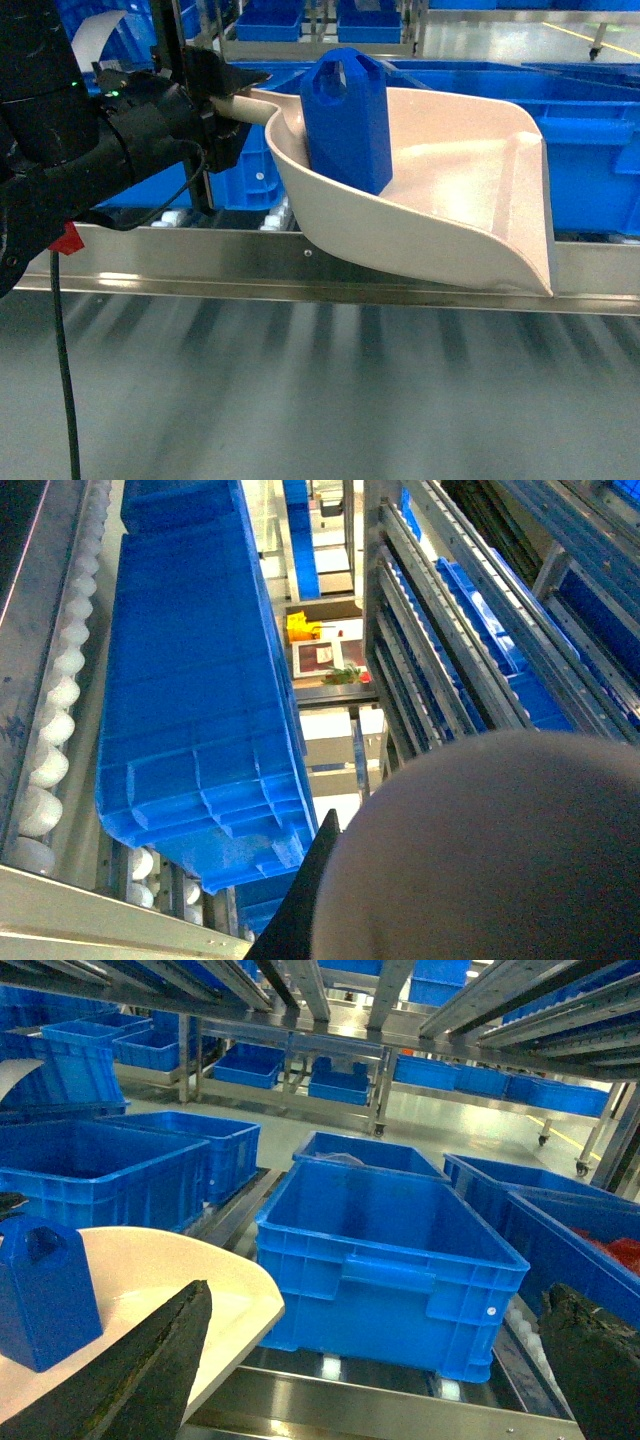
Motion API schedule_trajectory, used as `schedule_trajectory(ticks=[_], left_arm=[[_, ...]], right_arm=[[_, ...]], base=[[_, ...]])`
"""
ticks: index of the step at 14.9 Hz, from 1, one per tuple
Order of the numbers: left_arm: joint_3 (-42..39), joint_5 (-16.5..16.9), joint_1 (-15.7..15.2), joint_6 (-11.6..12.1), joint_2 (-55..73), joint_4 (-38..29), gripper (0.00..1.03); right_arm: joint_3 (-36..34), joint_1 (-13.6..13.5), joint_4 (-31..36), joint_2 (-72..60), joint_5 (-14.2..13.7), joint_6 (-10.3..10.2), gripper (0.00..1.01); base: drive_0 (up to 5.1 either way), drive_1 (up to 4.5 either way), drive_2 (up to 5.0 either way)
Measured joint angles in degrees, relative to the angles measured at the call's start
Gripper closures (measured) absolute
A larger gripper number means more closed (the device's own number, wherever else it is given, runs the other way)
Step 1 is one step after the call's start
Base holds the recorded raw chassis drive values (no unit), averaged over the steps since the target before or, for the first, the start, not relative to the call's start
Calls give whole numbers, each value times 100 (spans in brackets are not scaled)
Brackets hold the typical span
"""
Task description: Place part in tray to right shelf
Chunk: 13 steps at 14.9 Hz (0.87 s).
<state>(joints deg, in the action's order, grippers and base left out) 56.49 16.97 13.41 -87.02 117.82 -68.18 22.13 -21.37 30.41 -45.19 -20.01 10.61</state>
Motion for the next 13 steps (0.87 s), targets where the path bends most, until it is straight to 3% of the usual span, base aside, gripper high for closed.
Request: schedule_trajectory(ticks=[13], left_arm=[[0, 0, 0, 0, 0, 0, 91]], right_arm=[[0, 0, 0, 0, 0, 0, 3]], base=[[0, 0, 0]])
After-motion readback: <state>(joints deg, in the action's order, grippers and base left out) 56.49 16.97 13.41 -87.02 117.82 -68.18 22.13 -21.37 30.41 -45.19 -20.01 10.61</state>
